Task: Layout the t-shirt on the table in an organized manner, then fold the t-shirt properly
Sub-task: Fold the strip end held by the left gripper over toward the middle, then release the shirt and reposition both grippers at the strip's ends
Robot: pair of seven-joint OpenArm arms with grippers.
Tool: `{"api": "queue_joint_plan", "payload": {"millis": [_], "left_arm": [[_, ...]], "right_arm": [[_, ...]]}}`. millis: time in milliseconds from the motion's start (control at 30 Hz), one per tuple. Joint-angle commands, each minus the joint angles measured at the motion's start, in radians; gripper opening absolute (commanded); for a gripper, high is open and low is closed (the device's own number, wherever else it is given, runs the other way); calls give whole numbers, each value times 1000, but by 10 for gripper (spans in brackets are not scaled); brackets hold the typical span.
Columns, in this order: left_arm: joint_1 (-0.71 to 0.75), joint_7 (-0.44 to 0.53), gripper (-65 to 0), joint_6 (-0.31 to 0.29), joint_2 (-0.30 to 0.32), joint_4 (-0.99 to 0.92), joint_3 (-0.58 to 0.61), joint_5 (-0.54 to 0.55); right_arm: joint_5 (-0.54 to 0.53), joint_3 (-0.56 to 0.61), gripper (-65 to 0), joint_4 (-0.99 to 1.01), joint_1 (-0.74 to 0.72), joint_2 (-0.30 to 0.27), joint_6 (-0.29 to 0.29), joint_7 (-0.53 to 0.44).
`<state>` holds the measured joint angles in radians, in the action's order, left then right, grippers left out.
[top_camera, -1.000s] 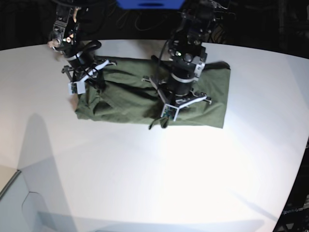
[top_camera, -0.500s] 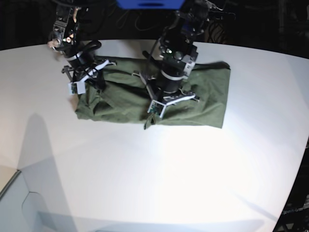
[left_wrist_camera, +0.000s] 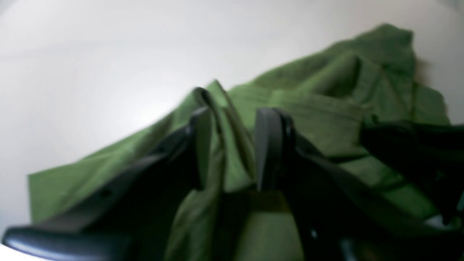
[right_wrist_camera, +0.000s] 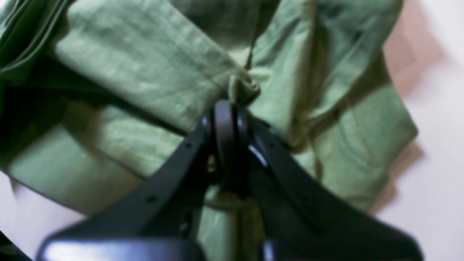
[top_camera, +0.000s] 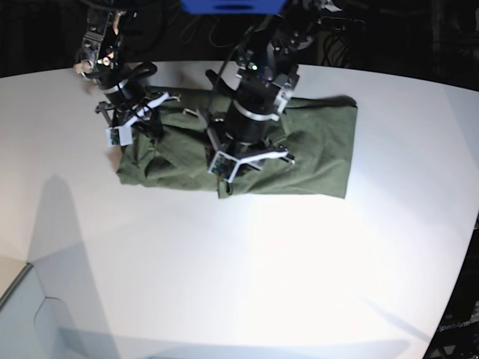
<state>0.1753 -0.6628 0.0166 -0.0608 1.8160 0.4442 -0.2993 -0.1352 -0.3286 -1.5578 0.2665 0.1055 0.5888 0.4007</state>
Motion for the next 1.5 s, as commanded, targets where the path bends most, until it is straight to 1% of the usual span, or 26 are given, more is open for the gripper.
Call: {"api": "queue_joint_plan", "payload": {"millis": [0, 100, 133, 233, 300, 333, 400, 433, 533, 567, 667, 700, 733, 800, 867, 933, 1000, 1033, 1100, 1167, 1233, 1267, 1367, 1400, 1467], "left_arm": [[3, 28, -447, 9, -4, 46, 0, -5], [43, 34, -455, 15, 65, 87, -60, -1], [51, 36, -477, 15, 75, 92, -81, -1], [63, 36, -573, 15, 91, 83, -158, 1], [69, 38, -643, 15, 89, 57, -216, 1], [66, 38, -650, 15, 86, 40, -242, 1], [63, 31, -645, 9, 82, 6, -261, 1], [63, 28, -648, 7, 82, -9, -249, 1], [74, 28, -650, 1, 97, -48, -147, -1], [76, 28, -650, -22, 117, -51, -94, -5], [76, 28, -650, -132, 195, -43, 67, -1], [76, 28, -650, -152, 207, -35, 104, -1], [76, 28, -650, -154, 214, -17, 115, -1], [88, 28, -650, -145, 215, 37, 106, -1], [109, 28, -650, -146, 217, 92, 57, -1], [126, 28, -650, -149, 209, 138, -20, 1], [131, 28, -650, -154, 207, 146, -107, 1], [129, 28, -650, -155, 207, 141, -150, 1], [131, 33, -650, -157, 212, 127, -233, 2], [131, 33, -650, -159, 215, 121, -312, 4], [129, 38, -650, -168, 215, 104, -376, 18], [123, 36, -650, -188, 215, 97, -413, 39], [99, 30, -650, -283, 210, 61, -522, 125], [91, 30, -650, -309, 209, 46, -559, 154], [69, 30, -650, -340, 209, -12, -606, 194]], "right_arm": [[-5, 1, -650, -17, -2, 0, 6, -7], [-5, 0, -650, -17, -2, 0, 6, -7], [-5, 0, -650, -17, -2, 0, 6, -7], [-5, -2, -650, -17, 0, 0, 6, -7], [-5, -2, -650, -17, 1, 0, 6, -7], [-5, -2, -650, -17, 1, 0, 6, -7], [-5, -2, -650, -17, 1, 0, 6, -7], [-5, -4, -650, -17, 0, 0, 6, -7], [-5, -2, -650, -17, 0, 0, 6, -7], [-5, -4, -650, -17, 0, 0, 6, -7], [-5, -4, -650, -17, -2, 0, 6, -7], [-5, -4, -650, -17, -2, -2, 6, -7], [-5, -4, -650, -17, -2, -2, 6, -7], [-5, -5, -650, -19, -2, -2, 6, -7], [-5, -5, -650, -19, -2, -5, 6, -7], [-5, 1, -650, -19, 0, -23, 6, -7], [-5, -4, -643, -19, -2, -28, 6, -6], [-5, -5, -618, -20, -2, -28, 6, -6], [-5, -7, -543, -49, 3, -45, 6, -6], [-5, -5, -448, -94, 12, -51, 6, -6], [-8, -7, -372, -138, 30, -51, 6, -4], [-8, -7, -338, -168, 37, -51, 7, -1], [-10, -5, -250, -243, 40, -51, 7, 30], [-10, -7, -227, -255, 35, -51, 7, 47], [-10, -8, -199, -255, 18, -53, 7, 73]]}}
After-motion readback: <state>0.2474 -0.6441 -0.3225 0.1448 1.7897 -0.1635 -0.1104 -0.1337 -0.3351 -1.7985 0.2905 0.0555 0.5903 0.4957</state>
